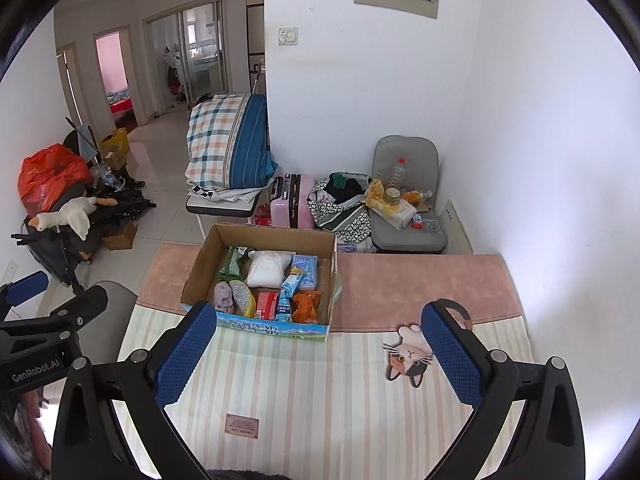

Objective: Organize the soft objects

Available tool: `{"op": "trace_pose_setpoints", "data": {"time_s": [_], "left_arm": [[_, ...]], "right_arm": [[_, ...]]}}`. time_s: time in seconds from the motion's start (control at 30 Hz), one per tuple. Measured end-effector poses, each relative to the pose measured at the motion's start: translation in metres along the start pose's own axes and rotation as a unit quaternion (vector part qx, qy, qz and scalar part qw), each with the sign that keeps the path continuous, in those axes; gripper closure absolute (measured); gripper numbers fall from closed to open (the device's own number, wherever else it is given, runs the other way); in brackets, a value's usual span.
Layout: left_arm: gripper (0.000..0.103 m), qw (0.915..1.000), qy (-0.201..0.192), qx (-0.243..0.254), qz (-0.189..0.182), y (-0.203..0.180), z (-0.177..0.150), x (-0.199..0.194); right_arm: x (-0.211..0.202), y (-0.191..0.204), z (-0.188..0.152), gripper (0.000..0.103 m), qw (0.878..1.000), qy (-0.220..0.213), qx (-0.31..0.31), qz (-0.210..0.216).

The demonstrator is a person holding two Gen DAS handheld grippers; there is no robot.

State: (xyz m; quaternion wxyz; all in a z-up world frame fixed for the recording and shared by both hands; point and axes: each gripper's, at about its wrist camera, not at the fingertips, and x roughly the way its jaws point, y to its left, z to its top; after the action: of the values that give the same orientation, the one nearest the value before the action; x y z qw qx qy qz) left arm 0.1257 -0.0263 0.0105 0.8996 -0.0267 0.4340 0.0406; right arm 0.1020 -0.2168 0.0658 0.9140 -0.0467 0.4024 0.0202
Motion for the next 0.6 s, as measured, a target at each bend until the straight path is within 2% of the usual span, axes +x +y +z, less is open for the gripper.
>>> {"op": "trace_pose_setpoints", "data": {"time_s": [0.6], "left_arm": [[0.001,0.9999,-0.011,0.008,-0.004,-0.0009,0.0015,-0.0082]], "right_arm": [[-0.0017,0.0064,0.0001,0.000,1.000,0.003,0.005,0.007]]}}
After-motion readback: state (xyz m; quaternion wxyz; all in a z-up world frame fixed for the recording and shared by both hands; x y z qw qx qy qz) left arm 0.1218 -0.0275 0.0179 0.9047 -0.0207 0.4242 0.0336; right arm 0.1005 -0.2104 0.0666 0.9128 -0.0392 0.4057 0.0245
